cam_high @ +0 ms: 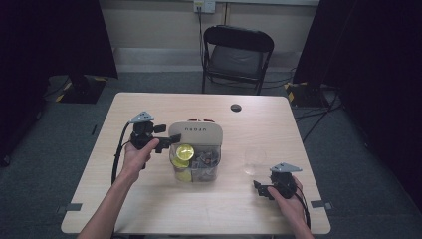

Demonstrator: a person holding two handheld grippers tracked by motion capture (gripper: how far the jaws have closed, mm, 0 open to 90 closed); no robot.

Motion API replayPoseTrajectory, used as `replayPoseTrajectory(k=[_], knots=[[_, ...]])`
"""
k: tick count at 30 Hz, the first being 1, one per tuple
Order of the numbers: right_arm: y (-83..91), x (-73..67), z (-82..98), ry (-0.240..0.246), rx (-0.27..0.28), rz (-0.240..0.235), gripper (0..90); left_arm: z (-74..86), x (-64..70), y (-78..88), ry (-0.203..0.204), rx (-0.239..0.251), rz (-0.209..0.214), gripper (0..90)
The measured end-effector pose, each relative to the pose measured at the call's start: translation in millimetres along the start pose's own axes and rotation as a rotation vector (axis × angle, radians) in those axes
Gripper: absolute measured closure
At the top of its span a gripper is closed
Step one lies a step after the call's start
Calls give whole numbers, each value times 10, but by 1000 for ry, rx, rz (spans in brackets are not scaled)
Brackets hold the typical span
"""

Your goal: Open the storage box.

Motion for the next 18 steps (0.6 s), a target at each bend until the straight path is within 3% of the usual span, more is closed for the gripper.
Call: replayPoseTrajectory(k=[9,18], knots=[[124,-62,-56,-28,13,-45,186,-13,-27,8,10,5,-2,157],[291,-157,-186,1,75,-63,216,-24,-19,12,6,4,-9,159]])
Point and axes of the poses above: each handheld gripper's, and its own axes: y roughly backward along the jaws, z roughly out of its underside, x roughly to its right, the point moved 10 cm from there along -y, roughly forward along the jaws, and after that the axes turned 8 degrees about -z, right-handed, at the moved point
